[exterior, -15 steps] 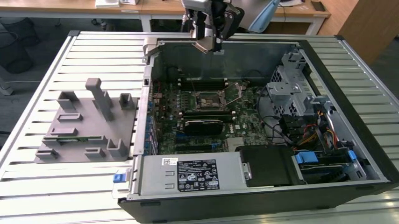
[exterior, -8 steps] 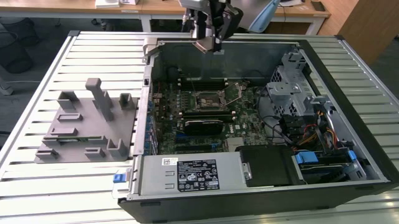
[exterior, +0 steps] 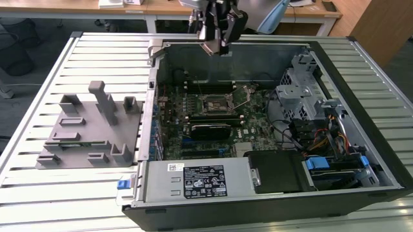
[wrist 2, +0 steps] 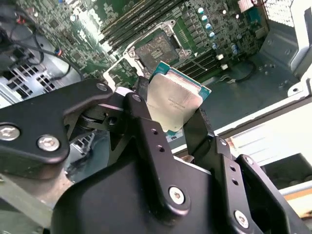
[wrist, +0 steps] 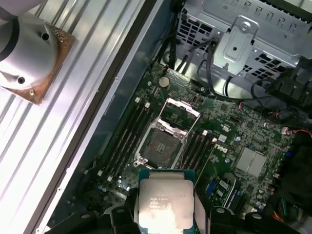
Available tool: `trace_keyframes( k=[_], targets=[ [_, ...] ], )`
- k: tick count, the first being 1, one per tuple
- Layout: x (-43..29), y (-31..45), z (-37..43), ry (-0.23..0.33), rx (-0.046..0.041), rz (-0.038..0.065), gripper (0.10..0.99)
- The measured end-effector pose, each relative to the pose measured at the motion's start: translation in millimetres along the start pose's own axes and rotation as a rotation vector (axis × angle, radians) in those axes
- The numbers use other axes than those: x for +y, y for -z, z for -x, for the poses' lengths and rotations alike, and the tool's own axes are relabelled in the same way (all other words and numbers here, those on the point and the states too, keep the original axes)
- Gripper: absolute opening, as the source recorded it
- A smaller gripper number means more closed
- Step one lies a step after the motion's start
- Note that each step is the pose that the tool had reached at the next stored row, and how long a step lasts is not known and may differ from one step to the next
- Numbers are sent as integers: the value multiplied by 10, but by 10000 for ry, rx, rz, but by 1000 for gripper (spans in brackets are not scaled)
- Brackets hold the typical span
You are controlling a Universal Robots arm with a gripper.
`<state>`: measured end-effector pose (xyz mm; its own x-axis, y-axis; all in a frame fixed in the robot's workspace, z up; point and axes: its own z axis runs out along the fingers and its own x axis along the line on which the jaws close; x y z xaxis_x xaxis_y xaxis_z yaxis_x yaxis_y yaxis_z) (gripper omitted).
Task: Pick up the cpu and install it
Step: 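Place the cpu into insertion slot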
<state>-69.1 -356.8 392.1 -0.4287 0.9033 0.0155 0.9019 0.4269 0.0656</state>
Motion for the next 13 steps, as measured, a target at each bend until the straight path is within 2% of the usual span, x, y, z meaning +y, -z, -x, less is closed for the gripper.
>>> trace_keyframes(
  k=[7,13],
  targets=[
    [0,-7,0,-862,-72,6,541],
    [2,-9,-5,-1368,-105,14,541]
  ],
)
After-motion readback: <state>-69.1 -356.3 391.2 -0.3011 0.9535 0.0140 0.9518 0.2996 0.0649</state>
